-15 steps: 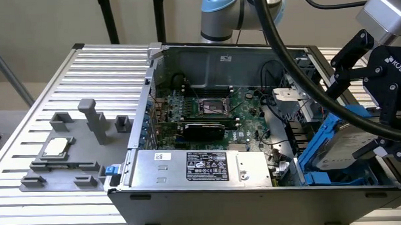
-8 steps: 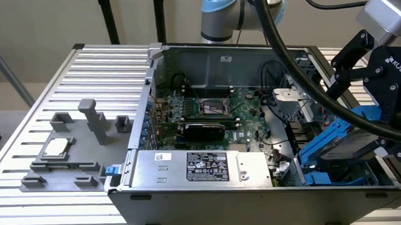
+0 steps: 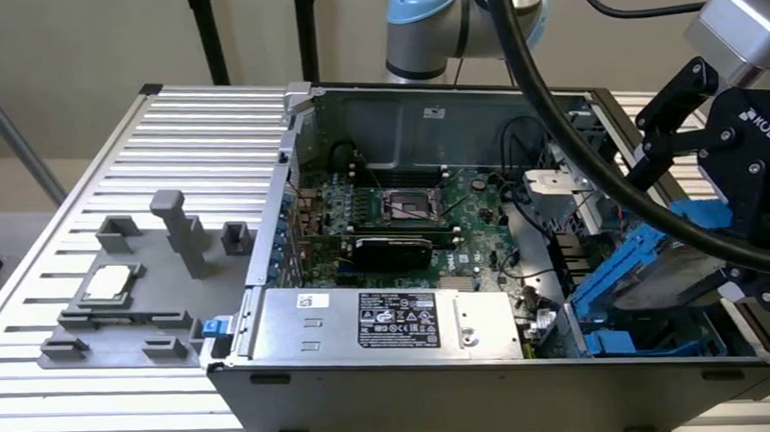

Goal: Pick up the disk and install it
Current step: 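Insert the first disk wire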

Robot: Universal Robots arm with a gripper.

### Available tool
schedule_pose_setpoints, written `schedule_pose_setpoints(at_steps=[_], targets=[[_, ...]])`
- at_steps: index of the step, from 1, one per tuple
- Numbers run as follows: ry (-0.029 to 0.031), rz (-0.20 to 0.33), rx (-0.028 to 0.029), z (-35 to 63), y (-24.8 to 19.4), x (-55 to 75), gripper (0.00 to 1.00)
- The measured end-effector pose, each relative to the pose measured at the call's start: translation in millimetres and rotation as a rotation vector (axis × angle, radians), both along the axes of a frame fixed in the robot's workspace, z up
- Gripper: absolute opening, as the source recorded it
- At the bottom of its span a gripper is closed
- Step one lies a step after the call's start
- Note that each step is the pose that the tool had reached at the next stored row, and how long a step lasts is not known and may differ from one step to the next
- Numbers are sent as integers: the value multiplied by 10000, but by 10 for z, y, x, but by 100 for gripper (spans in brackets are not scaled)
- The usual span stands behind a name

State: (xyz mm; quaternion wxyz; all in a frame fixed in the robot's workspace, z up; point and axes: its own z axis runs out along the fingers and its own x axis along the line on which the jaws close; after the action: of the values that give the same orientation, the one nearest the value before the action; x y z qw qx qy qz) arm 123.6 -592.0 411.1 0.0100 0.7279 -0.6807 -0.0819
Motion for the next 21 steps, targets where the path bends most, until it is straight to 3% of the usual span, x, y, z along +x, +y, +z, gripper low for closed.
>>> schedule_pose_setpoints(at_steps=[21], targets=[[0, 0, -1, 0, 0, 0, 100]])
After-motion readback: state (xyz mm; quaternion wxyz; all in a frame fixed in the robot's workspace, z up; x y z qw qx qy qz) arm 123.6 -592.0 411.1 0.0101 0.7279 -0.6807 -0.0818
